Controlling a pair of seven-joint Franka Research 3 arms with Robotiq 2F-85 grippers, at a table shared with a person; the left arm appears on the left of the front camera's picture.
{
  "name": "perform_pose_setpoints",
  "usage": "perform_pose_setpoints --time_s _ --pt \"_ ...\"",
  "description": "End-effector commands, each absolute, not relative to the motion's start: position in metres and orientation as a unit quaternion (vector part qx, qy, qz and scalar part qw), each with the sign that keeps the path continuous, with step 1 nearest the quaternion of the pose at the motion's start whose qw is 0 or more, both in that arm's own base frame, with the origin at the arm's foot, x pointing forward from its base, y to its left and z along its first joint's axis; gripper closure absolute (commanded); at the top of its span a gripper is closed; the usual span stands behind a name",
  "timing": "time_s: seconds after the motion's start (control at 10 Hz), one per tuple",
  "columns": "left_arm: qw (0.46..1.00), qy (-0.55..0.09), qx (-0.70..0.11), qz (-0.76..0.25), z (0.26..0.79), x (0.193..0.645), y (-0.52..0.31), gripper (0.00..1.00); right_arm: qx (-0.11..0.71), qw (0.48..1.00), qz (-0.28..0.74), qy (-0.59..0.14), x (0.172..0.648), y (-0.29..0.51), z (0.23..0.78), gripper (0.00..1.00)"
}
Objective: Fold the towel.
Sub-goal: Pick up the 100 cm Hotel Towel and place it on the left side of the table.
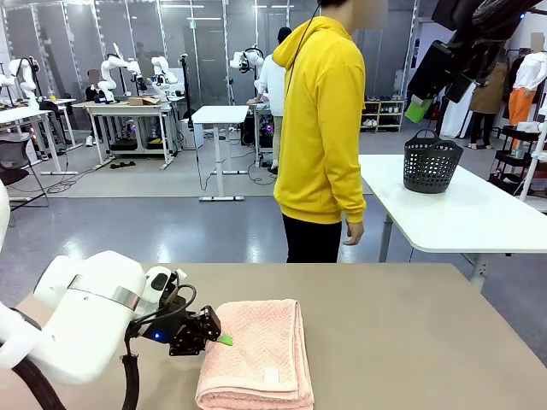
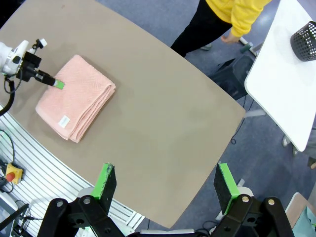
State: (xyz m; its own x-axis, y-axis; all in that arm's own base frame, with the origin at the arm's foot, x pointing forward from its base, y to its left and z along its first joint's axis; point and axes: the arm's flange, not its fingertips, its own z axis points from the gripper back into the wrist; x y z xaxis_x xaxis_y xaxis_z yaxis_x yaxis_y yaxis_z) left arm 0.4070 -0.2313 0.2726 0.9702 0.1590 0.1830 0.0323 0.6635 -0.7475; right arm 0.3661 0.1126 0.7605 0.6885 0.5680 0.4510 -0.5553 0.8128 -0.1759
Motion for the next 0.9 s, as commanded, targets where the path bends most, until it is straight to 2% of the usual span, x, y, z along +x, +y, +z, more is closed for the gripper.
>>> perform_pose_setpoints --time_s 0.0,0.5,0.8 --pt "0.899 -0.125 -0.418 0.023 0.284 0.412 -0.227 1.00 -0.015 0.919 0.306 -0.247 0.366 0.111 0.761 0.00" --pt "0.903 -0.104 -0.418 -0.005 0.326 0.407 -0.151 0.99 -0.015 0.919 0.306 -0.247 0.366 0.111 0.761 0.00" --pt "0.900 -0.128 -0.417 -0.019 0.332 0.395 -0.084 0.99 -0.015 0.919 0.306 -0.247 0.366 0.111 0.761 0.00"
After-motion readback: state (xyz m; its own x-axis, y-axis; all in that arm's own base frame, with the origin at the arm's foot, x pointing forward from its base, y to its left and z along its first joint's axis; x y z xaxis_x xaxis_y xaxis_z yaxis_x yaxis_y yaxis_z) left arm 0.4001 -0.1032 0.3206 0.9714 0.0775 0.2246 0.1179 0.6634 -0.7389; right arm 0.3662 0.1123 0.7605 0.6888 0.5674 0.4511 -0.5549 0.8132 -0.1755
